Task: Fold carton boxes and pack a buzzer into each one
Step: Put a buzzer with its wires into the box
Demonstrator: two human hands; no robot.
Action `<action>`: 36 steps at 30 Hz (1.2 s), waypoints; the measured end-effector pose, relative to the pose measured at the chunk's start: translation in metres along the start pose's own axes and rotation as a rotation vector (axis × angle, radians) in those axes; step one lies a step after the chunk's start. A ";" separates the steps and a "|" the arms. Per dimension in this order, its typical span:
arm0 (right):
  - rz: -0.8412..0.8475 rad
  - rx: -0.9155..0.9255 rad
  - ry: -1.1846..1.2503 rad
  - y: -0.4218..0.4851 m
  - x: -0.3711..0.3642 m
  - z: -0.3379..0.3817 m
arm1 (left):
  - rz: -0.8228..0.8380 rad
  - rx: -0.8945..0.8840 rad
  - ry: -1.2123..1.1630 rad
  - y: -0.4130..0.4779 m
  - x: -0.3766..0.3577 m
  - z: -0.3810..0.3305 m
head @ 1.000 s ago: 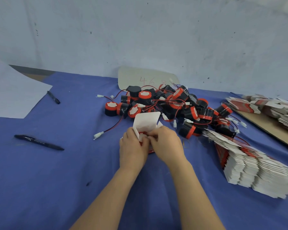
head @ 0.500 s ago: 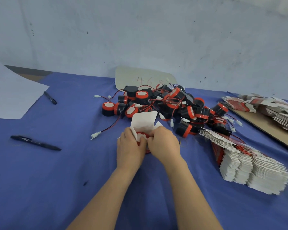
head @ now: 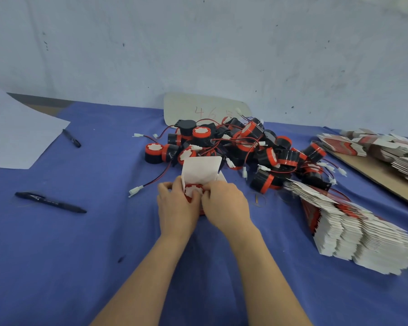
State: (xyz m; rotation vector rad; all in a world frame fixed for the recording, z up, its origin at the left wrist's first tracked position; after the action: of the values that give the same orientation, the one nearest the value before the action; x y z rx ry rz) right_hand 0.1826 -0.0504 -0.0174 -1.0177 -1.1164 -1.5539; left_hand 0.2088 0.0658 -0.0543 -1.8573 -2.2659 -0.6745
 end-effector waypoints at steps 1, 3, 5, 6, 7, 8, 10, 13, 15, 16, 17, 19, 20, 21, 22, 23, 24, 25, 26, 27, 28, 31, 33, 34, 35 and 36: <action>0.005 -0.005 0.005 -0.001 0.000 0.001 | 0.001 0.003 -0.005 0.000 0.000 0.001; 0.011 -0.024 0.043 -0.001 0.000 0.002 | 0.002 0.004 -0.007 0.000 0.000 0.001; 0.023 -0.048 0.095 -0.002 -0.002 0.000 | 0.004 0.000 -0.010 0.000 0.000 0.002; 0.030 -0.053 0.116 -0.002 -0.003 0.000 | 0.004 0.000 -0.018 0.000 0.001 0.003; 0.037 -0.059 0.141 -0.002 -0.004 -0.001 | 0.003 -0.001 -0.030 0.000 0.001 0.003; 0.046 -0.068 0.176 -0.002 -0.005 -0.002 | 0.000 -0.001 -0.043 -0.001 0.001 0.002; 0.067 -0.089 0.250 -0.001 -0.009 -0.003 | -0.016 -0.018 -0.073 -0.002 0.003 0.000; 0.088 -0.103 0.295 0.001 -0.013 -0.005 | -0.052 -0.053 -0.196 -0.003 0.008 -0.003; 0.105 -0.106 0.323 0.002 -0.015 -0.006 | -0.059 -0.089 -0.278 -0.005 0.011 -0.006; 0.112 -0.104 0.330 0.003 -0.016 -0.007 | -0.070 -0.119 -0.293 -0.006 0.013 -0.008; 0.114 -0.103 0.324 0.003 -0.017 -0.008 | -0.079 -0.136 -0.320 -0.007 0.014 -0.010; 0.101 -0.102 0.276 0.003 -0.017 -0.008 | -0.083 -0.136 -0.373 -0.007 0.015 -0.012; 0.089 -0.101 0.242 0.004 -0.016 -0.007 | -0.080 -0.133 -0.381 -0.007 0.014 -0.011; 0.080 -0.102 0.205 0.004 -0.016 -0.005 | -0.076 -0.135 -0.366 -0.006 0.013 -0.010; 0.075 -0.108 0.164 0.003 -0.016 -0.003 | -0.068 -0.137 -0.343 -0.006 0.012 -0.010; 0.070 -0.119 0.120 0.002 -0.015 -0.002 | -0.058 -0.135 -0.331 -0.005 0.010 -0.009; 0.064 -0.129 0.076 0.001 -0.015 -0.001 | -0.046 -0.122 -0.331 -0.004 0.008 -0.007; 0.060 -0.133 0.041 -0.001 -0.014 0.000 | -0.031 -0.097 -0.339 -0.002 0.006 -0.004; 0.056 -0.129 0.019 -0.002 -0.013 0.001 | -0.008 -0.063 -0.353 -0.001 0.004 -0.001; 0.054 -0.111 0.007 -0.002 -0.012 0.001 | 0.021 -0.025 -0.370 0.001 0.001 0.003; 0.053 -0.082 0.001 -0.001 -0.011 0.000 | 0.044 0.004 -0.388 0.001 -0.001 0.005; -0.001 0.038 0.102 0.003 -0.001 -0.006 | 0.064 -0.009 -0.403 0.000 0.000 0.001; -0.178 0.001 0.410 0.003 0.021 -0.024 | 0.095 -0.049 -0.359 0.000 -0.001 -0.004; -0.302 -0.055 0.570 0.001 0.033 -0.039 | 0.114 -0.058 -0.326 0.000 -0.003 -0.004; -0.414 -0.121 0.700 -0.001 0.041 -0.054 | 0.122 -0.058 -0.298 0.001 -0.005 -0.002; -0.472 -0.186 0.775 -0.002 0.043 -0.065 | 0.121 -0.056 -0.280 0.003 -0.006 -0.001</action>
State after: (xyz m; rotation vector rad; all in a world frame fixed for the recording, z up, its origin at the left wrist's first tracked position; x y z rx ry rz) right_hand 0.1650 -0.1225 0.0069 -0.1829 -0.6802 -2.1914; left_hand 0.2126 0.0607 -0.0552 -2.2187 -2.2894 -0.4908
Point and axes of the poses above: each hand's wrist, its own y-axis towards the middle knuckle, its own x-axis out of the back of the hand, z = x × y, the point moved 9 cm from there along y, towards the middle knuckle, and after that the axes turned 4 degrees about -y, right-handed, at the moved point
